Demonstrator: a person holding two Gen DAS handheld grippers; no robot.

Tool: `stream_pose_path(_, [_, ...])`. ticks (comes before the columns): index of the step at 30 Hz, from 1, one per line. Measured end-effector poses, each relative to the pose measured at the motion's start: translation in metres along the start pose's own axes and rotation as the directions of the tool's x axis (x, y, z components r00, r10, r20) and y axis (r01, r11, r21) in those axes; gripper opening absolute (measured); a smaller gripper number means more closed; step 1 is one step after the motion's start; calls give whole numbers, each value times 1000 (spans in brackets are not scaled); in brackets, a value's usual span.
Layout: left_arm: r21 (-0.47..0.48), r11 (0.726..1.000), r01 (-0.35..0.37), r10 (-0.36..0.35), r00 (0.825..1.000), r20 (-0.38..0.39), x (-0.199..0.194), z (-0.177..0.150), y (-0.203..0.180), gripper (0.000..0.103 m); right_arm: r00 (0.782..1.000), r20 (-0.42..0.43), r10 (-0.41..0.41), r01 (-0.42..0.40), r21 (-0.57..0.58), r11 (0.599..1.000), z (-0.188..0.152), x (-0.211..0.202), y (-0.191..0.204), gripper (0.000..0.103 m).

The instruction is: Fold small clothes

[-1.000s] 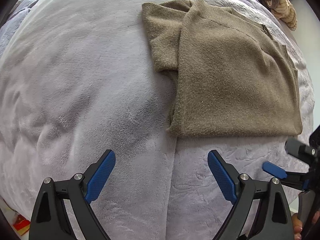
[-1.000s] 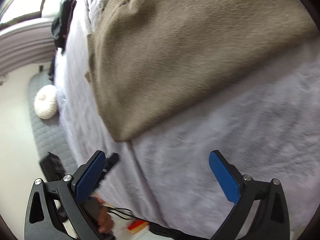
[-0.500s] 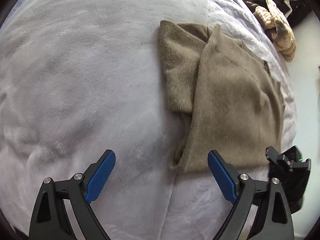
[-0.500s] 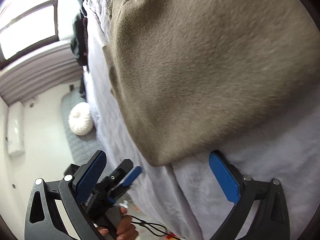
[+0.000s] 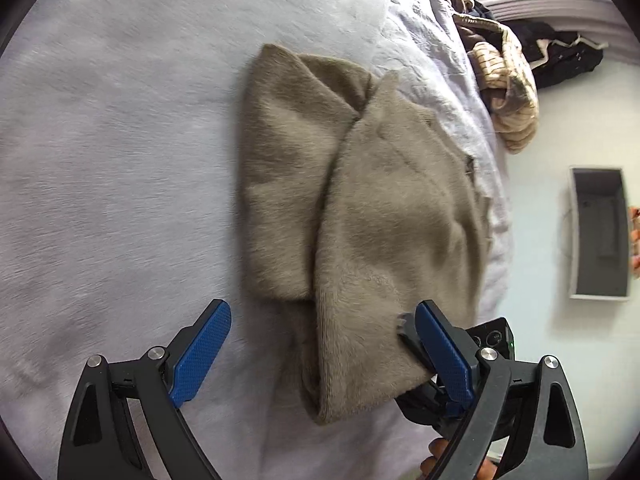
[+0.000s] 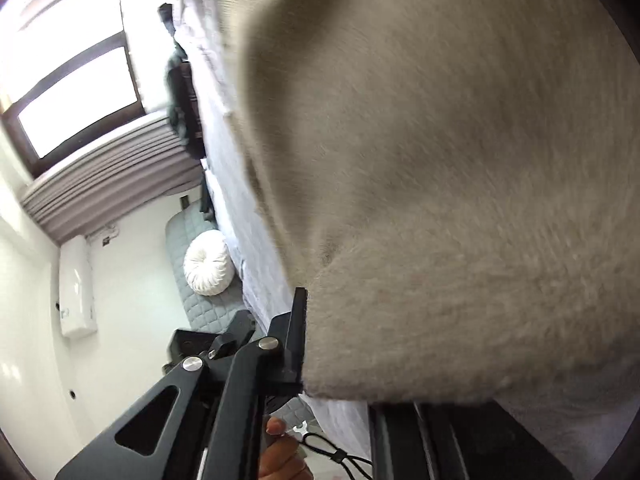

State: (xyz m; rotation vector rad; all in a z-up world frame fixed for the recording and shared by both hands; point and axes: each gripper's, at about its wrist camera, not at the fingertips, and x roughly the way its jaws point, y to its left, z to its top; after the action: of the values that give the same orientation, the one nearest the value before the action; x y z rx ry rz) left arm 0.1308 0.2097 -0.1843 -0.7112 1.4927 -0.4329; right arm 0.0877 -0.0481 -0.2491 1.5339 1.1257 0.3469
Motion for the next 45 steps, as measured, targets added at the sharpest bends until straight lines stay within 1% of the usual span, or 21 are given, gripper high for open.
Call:
stream_pose_path(5, [-45, 988, 149, -151, 988, -44, 21, 23, 0, 94, 999, -21, 39, -42, -148, 988, 5, -13, 45, 9])
stream_pose_path(8, [-46, 985, 164, -165, 986, -33, 32, 36, -7, 94, 999, -33, 43, -48, -186, 981, 6, -17, 56, 9])
stream_pose_path(11, [10, 985, 169, -169, 985, -32, 40, 46, -28, 94, 998, -52, 23, -32, -199, 979, 5, -15, 57, 9])
stream_pose_path(13, [55, 988, 141, -139, 990, -35, 46, 47, -43, 94, 997, -71, -19, 4, -213, 977, 3, -11, 53, 9])
stream_pose_path(16, [134, 991, 23, -20, 999, -29, 64, 45, -63, 92, 992, -101, -74, 51, -214, 976, -2, -8, 41, 9])
stream_pose_path(17, [161, 986, -34, 39, 999, -24, 72, 43, -69, 77, 989, -116, -96, 70, -210, 975, -3, -10, 37, 11])
stream_pose_path(18, [183, 980, -79, 84, 996, -21, 77, 41, -72, 66, 982, -140, -125, 94, -208, 974, -4, -10, 34, 13])
stream_pose_path(19, [207, 970, -128, 134, 991, -16, 80, 40, -74, 50, 974, -163, -159, 123, -211, 970, -6, -10, 32, 13])
stream_pose_path(20, [230, 960, -158, 165, 986, -9, 82, 39, -76, 44, 960, -187, -211, 167, -222, 960, -8, -13, 31, 14])
stream_pose_path(22, [248, 958, -147, 149, 989, 8, 77, 37, -77, 35, 927, -226, -298, 233, -274, 933, -11, -25, 35, 14])
stream_pose_path(23, [252, 957, -145, 146, 989, 17, 74, 37, -77, 31, 919, -229, -320, 244, -306, 920, -12, -33, 41, 14])
stream_pose_path(25, [266, 952, -149, 145, 989, 36, 69, 36, -80, 29, 914, -187, -359, 269, -381, 885, -7, -54, 58, 14])
stream_pose_path(28, [288, 944, -164, 151, 986, 66, 65, 32, -84, 28, 907, -18, -421, 363, -472, 803, 15, -80, 82, 14])
stream_pose_path(30, [299, 939, -173, 152, 984, 91, 61, 29, -89, 26, 879, 100, -467, 448, -510, 734, 39, -86, 93, 14])
stream_pose_path(32, [302, 938, -169, 141, 983, 114, 56, 27, -93, 25, 853, 161, -497, 500, -527, 687, 65, -78, 94, 14])
stream_pose_path(34, [303, 939, -162, 128, 983, 130, 52, 25, -99, 24, 798, 161, -581, 569, -520, 637, 90, -61, 75, 12])
stream_pose_path(35, [303, 941, -151, 114, 984, 139, 49, 23, -105, 24, 779, 131, -613, 583, -509, 633, 98, -51, 62, 10])
stream_pose_path(37, [312, 939, -144, 99, 983, 154, 47, 21, -120, 24, 802, 115, -587, 555, -506, 660, 106, -44, 46, 6])
stream_pose_path(40, [371, 917, -146, 84, 981, 177, 45, 14, -157, 24, 822, 98, -560, 526, -506, 683, 106, -54, 46, 6])
stream_pose_path(42, [436, 887, -150, 77, 980, 181, 49, 6, -192, 24, 844, 65, -532, 491, -492, 719, 107, -66, 44, 6])
stream_pose_path(45, [523, 843, -125, 52, 987, 152, 64, -5, -242, 24, 894, 51, -445, 418, -450, 789, 103, -98, 42, 10])
